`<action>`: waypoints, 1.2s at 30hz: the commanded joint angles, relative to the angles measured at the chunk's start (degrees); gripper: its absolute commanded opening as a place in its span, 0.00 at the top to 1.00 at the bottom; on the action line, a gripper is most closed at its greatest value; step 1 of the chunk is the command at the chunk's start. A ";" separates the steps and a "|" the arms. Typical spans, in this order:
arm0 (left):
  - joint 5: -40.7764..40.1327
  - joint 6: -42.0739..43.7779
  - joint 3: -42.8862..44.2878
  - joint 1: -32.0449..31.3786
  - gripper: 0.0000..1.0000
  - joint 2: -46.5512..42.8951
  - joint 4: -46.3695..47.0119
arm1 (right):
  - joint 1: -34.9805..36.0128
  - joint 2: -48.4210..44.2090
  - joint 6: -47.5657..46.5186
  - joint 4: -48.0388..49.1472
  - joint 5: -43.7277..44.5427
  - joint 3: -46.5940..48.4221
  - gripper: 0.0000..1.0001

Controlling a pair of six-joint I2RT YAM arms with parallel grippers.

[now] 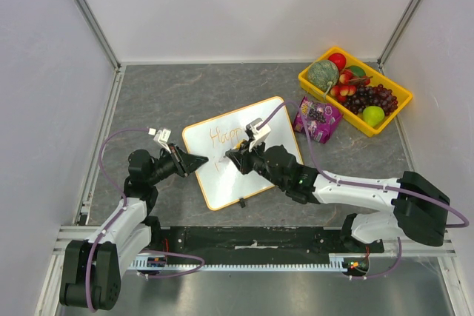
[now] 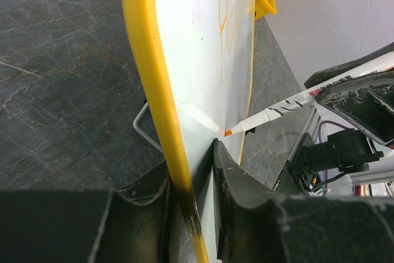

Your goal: Write a sentence on the whiteboard

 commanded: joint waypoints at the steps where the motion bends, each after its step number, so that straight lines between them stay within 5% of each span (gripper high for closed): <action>1: 0.10 4.35 -0.25 -0.37 0.98 -0.06 0.77 | -0.43 0.44 -0.25 0.55 1.54 -1.51 1.00; 21: 0.01 4.35 -0.25 -0.45 0.98 -0.06 0.85 | -0.43 -1.32 0.01 -1.83 -1.88 -6.35 1.00; 36: 0.10 4.35 -0.25 -0.37 0.98 0.03 0.85 | -0.69 -1.06 -1.21 -2.00 2.42 -0.37 1.00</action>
